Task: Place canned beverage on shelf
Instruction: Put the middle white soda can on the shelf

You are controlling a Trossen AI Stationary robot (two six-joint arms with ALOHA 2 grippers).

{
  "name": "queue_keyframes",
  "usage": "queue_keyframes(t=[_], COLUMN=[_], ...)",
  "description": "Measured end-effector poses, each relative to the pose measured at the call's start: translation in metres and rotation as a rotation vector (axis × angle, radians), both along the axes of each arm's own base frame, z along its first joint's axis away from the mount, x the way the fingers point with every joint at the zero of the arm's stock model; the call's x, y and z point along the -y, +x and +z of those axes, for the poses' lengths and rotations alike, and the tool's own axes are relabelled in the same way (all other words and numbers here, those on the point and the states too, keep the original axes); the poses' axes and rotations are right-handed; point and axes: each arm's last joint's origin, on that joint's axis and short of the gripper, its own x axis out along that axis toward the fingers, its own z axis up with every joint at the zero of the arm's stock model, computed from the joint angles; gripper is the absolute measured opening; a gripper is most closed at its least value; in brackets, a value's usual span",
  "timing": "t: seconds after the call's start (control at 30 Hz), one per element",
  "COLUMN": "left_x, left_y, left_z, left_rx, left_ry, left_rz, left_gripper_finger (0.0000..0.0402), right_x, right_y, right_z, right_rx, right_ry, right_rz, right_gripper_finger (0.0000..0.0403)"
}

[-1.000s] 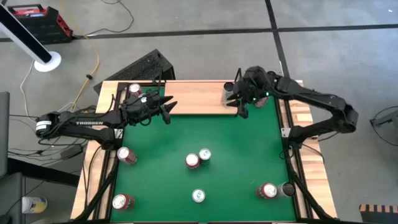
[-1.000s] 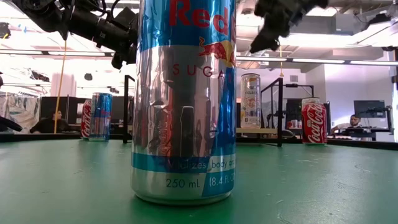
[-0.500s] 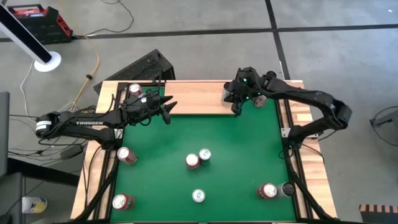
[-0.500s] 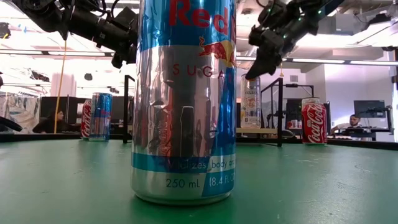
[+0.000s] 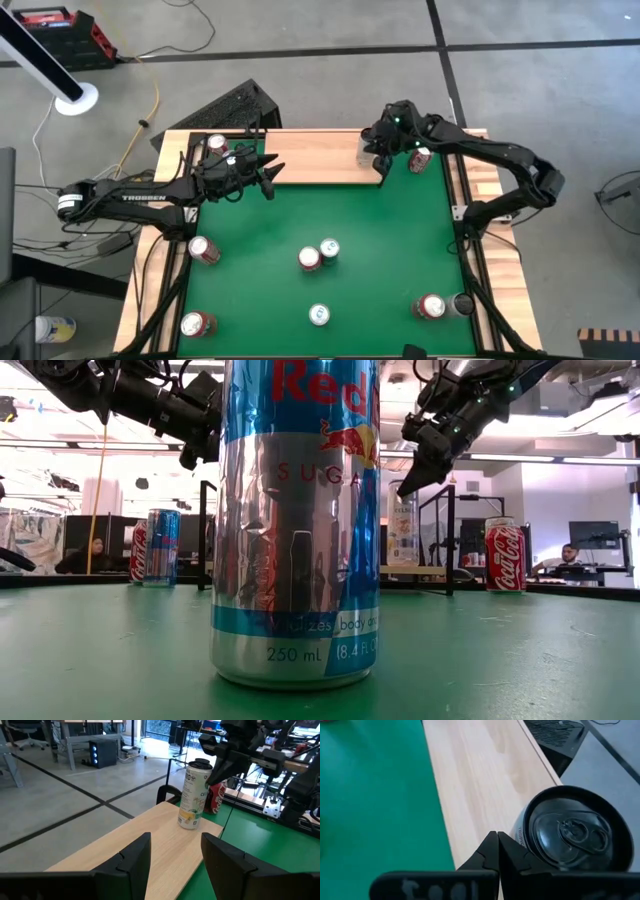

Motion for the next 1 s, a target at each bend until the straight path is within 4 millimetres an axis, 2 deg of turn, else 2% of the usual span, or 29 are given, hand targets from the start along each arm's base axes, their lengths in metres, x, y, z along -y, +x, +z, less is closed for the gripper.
queue_keyframes(t=[0.53,0.73,0.83,1.0], left_x=[0.0,0.0,0.0,0.0], left_y=[0.0,0.0,0.0,0.0], left_z=[0.0,0.0,0.0,0.0], left_rx=[0.0,0.0,0.0,0.0], left_ry=[0.0,0.001,0.001,0.001], left_rz=[0.008,0.008,0.008,0.008], left_gripper_finger=[0.0158,0.0158,0.0158,0.0158], right_x=[0.019,0.024,0.022,0.012], right_y=[-0.014,-0.012,-0.012,-0.011], right_z=[0.001,-0.001,-0.001,0.012], right_rx=[-0.037,-0.039,-0.059,-0.109], right_ry=[-0.115,-0.149,-0.11,-0.063], right_rz=[-0.023,-0.007,0.012,0.055], right_gripper_finger=[0.0018,0.0018,0.0018,0.0018])
